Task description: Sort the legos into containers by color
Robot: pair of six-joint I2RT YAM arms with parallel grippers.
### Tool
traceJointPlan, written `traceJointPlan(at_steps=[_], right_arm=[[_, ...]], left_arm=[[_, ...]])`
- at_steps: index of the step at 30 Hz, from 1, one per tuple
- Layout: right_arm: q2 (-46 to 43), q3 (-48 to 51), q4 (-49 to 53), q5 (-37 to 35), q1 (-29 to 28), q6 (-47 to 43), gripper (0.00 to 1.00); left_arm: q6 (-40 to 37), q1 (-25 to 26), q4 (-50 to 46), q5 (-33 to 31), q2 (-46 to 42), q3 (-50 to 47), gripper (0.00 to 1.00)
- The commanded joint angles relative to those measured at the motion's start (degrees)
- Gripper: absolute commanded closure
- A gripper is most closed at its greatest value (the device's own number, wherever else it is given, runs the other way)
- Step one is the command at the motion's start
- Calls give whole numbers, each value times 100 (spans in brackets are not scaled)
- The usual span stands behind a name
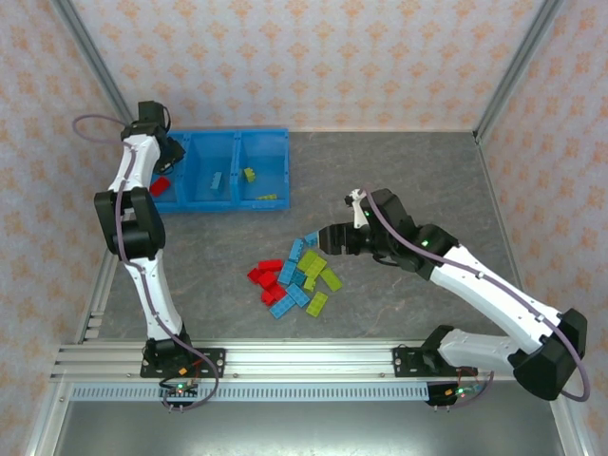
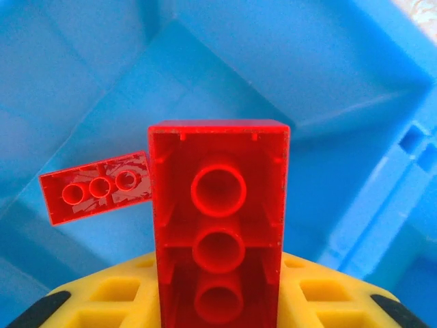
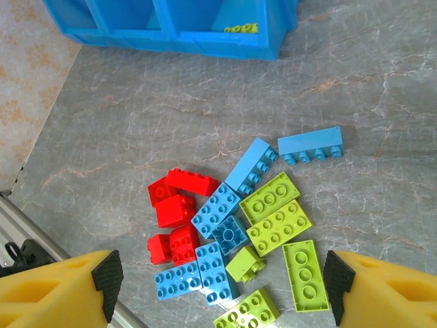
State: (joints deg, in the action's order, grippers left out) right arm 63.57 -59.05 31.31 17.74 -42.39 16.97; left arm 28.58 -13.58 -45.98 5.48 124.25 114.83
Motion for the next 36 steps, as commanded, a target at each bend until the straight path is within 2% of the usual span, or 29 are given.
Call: traceJointPlan(at_steps=[1, 3, 7, 8, 9, 11, 13, 16, 18, 20, 22, 25, 26, 31, 34, 36], right_arm=[[15, 95, 0, -210, -32, 69, 20], [152, 56, -69, -184, -33, 92, 20], [594, -137, -142, -287, -32, 190, 20], [719, -218, -143, -297, -33, 201, 20], [831, -282, -152, -280, -32, 209, 20], [1068, -440, -169, -205, -35, 224, 20], [1266, -572, -165, -125, -33, 246, 20], [1461, -733, -125, -92, -32, 236, 20], [1558, -710, -213, -248, -32, 236, 20], [1818, -812, -135, -660, -32, 302, 20], [2127, -1013, 33, -1011, -32, 419, 19], [2615, -1176, 60, -1407, -24, 772, 18], [2813, -1258, 57, -1482, -24, 917, 17], [3913, -1869, 244, -1588, -24, 1050, 17], [4306, -2035, 194, -1631, -24, 917, 13], [4497, -2207, 335, -1773, -24, 1165, 8]], left_arm=[[16, 0, -94, 196, -687, 21, 63], [22, 23, -43, 236, -1011, -220, 61], [-22, 54, 191, 138, -1971, -1011, 45], [-81, 51, 224, 81, -2183, -1192, 45], [-131, 50, 252, 8, -2339, -1335, 44], [-278, 49, 359, -112, -2628, -1637, 54], [-310, 48, 222, -284, -2722, -1700, 56], [-243, 118, -31, 273, -2947, -1784, 55], [-362, 396, 112, 719, -3331, -2130, 55], [-741, 929, 316, 928, -3849, -2571, 54], [-1326, 1438, 357, 1230, -4266, -2908, 50], [-2425, 2034, 297, 2221, -4804, -3441, 40], [-2811, 2220, 283, 2399, -4985, -3643, 39], [-3947, 2995, 73, 2012, -5501, -4110, 40], [-4129, 3083, 215, 1923, -5744, -4328, 39], [-4159, 3083, 278, 1717, -5861, -4421, 37]])
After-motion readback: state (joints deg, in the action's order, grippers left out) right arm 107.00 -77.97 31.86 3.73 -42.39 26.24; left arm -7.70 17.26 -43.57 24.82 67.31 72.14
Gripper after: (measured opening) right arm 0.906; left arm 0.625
